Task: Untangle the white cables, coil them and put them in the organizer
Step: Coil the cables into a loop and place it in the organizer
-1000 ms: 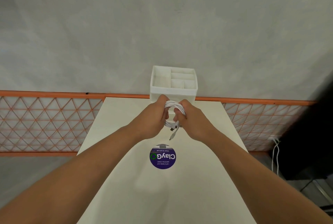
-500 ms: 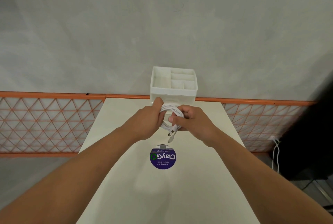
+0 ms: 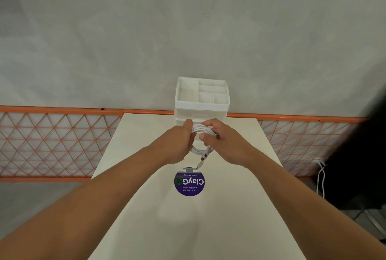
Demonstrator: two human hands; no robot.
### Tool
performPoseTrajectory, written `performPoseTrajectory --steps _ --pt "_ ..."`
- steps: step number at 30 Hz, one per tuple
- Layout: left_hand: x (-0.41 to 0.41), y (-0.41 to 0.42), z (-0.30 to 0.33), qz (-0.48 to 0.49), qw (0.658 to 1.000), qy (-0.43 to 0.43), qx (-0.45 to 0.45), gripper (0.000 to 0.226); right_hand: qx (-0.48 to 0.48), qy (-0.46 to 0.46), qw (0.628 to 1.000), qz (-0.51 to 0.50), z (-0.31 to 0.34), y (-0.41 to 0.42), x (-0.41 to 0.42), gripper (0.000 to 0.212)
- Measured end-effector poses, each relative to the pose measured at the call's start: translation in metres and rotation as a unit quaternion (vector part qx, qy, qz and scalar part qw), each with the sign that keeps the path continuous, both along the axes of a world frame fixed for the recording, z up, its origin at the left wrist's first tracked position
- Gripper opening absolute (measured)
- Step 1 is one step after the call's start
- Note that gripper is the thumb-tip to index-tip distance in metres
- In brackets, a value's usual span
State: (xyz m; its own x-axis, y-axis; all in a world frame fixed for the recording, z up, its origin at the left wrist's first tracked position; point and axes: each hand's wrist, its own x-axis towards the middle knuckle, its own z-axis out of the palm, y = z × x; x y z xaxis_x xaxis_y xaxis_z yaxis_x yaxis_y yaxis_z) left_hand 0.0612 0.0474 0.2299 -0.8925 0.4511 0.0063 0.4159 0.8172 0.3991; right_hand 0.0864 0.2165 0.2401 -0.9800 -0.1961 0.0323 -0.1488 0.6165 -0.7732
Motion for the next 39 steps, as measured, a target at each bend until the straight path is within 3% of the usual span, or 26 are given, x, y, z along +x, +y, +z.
performPoseTrajectory --steps 3,7,15,21,26,29,32,34,39 --pt "-0.003 -0.004 -0.001 -0.016 0.993 -0.067 0.096 0.016 -0.015 0.002 1.000 0.020 -0.003 0.006 0.001 0.020" --pt "-0.001 -0.010 -0.004 -0.050 0.957 -0.152 0.241 0.021 -0.051 0.027 0.998 -0.016 -0.006 0.014 0.000 0.026" --pt "0.004 -0.007 -0.012 -0.021 0.929 -0.143 0.342 0.026 -0.122 0.042 0.991 -0.024 -0.004 0.012 -0.003 0.024" --pt "0.004 -0.004 -0.012 -0.026 0.944 -0.099 0.315 0.027 -0.066 0.028 0.997 -0.031 0.001 0.011 -0.006 0.043" --pt "0.004 -0.003 -0.011 -0.041 0.953 -0.090 0.285 0.031 0.022 0.064 0.997 0.027 0.007 0.013 -0.005 0.025" --pt "0.001 -0.007 -0.007 -0.038 0.941 -0.109 0.318 0.028 -0.032 0.059 0.997 0.035 0.007 0.015 -0.003 0.024" --pt "-0.003 -0.012 -0.001 -0.038 0.933 -0.132 0.332 0.041 -0.108 0.046 0.993 0.011 0.006 0.015 -0.002 0.023" --pt "-0.004 -0.013 0.003 -0.057 0.940 -0.133 0.307 0.046 -0.110 0.044 0.993 -0.012 0.005 0.015 -0.003 0.022" --pt "-0.002 -0.012 0.007 -0.101 0.958 -0.102 0.248 0.033 -0.089 0.039 0.995 -0.015 0.005 0.013 -0.003 0.024"
